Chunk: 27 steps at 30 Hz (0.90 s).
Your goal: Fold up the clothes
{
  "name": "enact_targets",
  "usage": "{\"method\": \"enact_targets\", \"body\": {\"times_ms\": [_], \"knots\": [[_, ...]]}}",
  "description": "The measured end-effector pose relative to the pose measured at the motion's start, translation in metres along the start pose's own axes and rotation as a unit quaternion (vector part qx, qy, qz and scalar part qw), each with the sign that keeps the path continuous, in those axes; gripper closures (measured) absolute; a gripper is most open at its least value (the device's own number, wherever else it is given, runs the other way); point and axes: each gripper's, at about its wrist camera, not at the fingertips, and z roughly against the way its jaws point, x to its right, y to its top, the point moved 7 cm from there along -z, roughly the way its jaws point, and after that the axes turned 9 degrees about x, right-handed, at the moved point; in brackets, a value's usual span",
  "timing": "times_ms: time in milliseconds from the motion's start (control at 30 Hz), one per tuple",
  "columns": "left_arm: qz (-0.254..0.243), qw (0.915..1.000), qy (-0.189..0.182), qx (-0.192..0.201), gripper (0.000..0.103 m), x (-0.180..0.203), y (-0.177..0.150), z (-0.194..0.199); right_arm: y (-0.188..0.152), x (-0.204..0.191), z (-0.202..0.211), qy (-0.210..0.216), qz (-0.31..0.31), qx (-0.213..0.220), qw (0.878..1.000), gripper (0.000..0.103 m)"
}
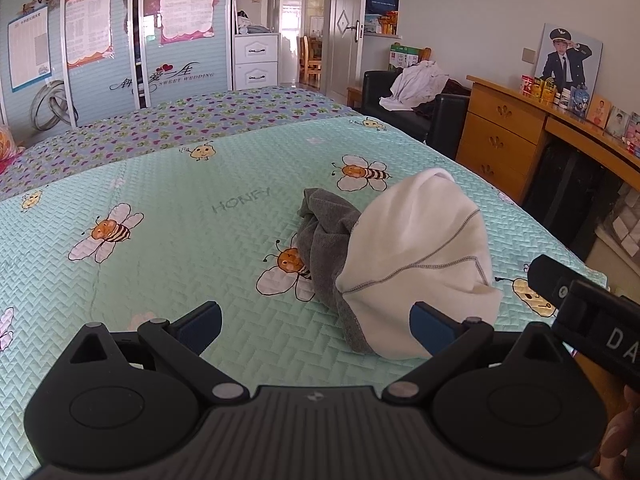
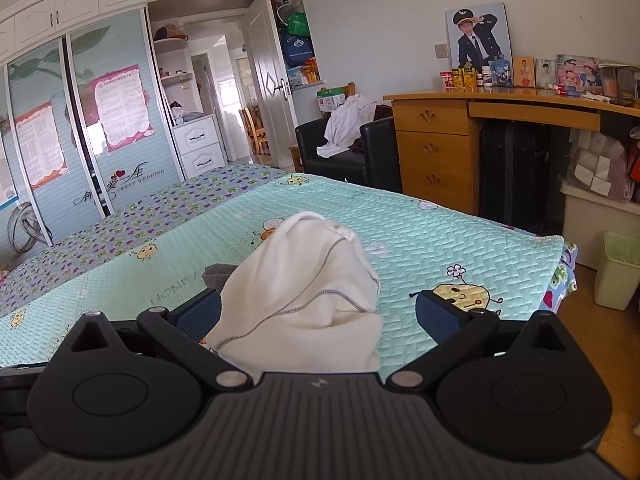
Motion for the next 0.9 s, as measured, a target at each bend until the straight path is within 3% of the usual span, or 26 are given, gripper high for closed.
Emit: {"method": "enact_targets", "body": {"times_ms": [900], "knots": [[-0.023,0.9990,0.000,-0.037,0.000,0.011,-0.024,-0.033,-0.026,0.017,-0.024,-0.022,0.001,-0.040,0.999,0.001]]}}
